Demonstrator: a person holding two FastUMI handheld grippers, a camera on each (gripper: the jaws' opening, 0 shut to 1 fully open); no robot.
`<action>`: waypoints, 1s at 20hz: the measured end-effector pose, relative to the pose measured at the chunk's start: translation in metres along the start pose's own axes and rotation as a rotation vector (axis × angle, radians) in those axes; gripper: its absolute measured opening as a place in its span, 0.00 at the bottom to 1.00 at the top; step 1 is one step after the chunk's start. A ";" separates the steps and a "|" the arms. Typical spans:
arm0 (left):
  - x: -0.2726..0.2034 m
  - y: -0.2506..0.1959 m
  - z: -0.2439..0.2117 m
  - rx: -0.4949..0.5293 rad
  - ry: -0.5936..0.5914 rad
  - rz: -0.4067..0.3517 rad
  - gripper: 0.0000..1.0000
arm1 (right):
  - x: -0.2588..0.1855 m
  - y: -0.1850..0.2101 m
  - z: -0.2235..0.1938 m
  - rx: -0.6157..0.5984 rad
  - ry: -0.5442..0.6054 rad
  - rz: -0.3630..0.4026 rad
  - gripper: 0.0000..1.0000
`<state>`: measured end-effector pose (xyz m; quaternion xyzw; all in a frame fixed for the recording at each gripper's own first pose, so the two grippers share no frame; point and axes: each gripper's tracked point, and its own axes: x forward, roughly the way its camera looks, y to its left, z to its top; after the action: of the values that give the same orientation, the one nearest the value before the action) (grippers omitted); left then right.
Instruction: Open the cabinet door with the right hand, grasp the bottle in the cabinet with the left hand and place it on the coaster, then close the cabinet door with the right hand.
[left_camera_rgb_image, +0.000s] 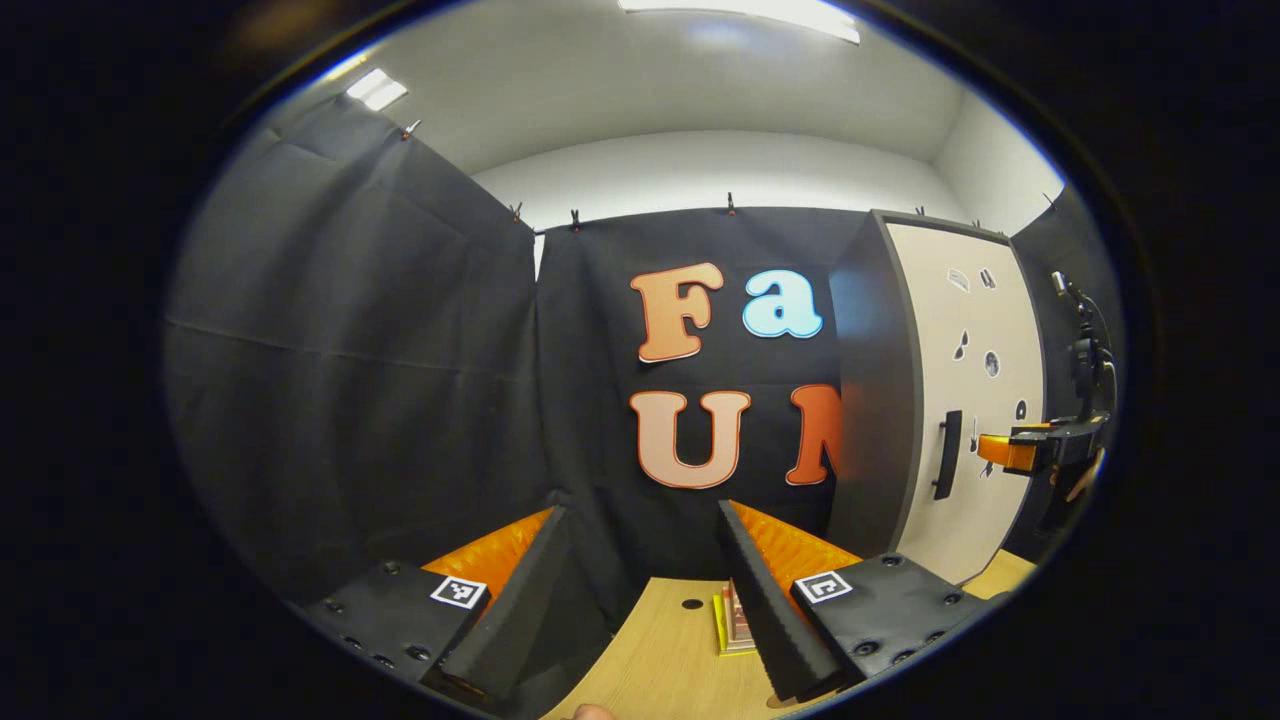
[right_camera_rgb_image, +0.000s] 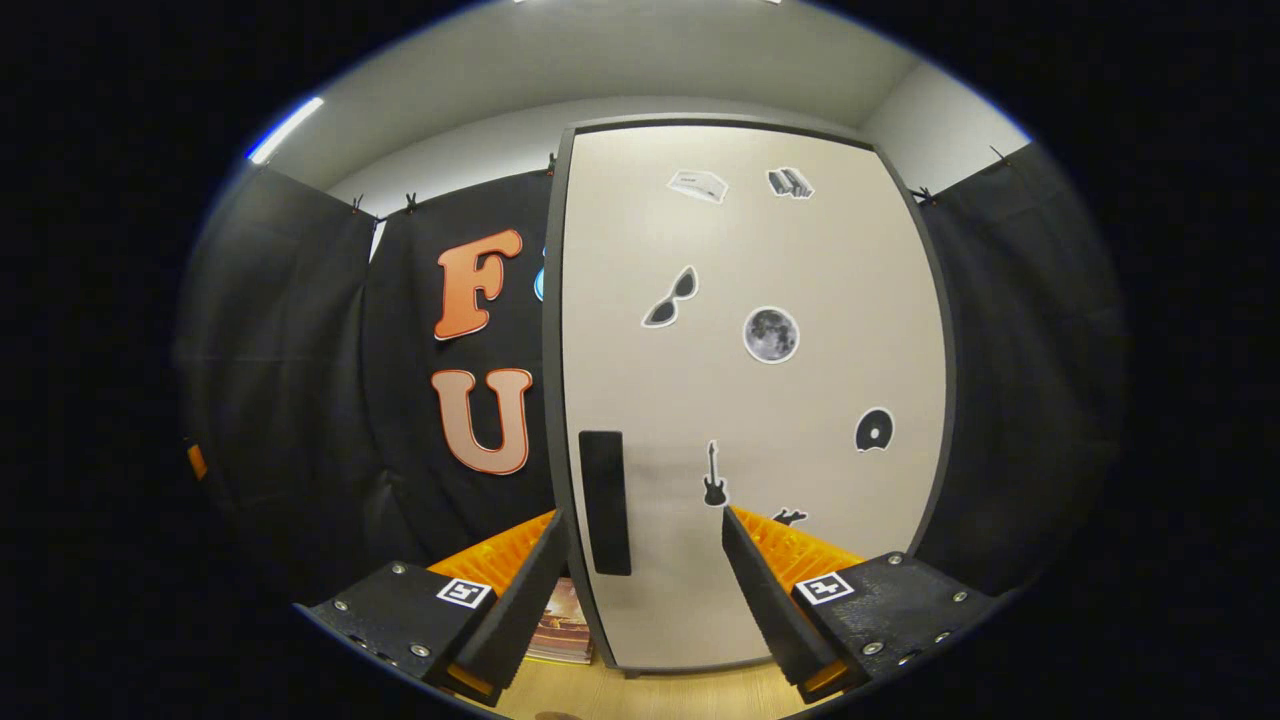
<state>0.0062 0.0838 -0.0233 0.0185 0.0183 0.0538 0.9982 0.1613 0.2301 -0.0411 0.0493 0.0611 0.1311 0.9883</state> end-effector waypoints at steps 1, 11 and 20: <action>-0.001 0.004 -0.002 0.000 0.004 0.011 0.96 | 0.009 0.004 -0.003 0.001 0.009 0.005 0.95; -0.006 0.048 -0.021 -0.004 0.041 0.108 0.96 | 0.067 0.019 -0.031 -0.016 0.069 0.002 0.74; -0.010 0.061 -0.032 -0.018 0.062 0.138 0.96 | 0.071 0.018 -0.034 -0.028 0.074 -0.014 0.32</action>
<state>-0.0115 0.1444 -0.0523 0.0089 0.0474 0.1231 0.9912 0.2205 0.2696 -0.0807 0.0303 0.0959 0.1268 0.9868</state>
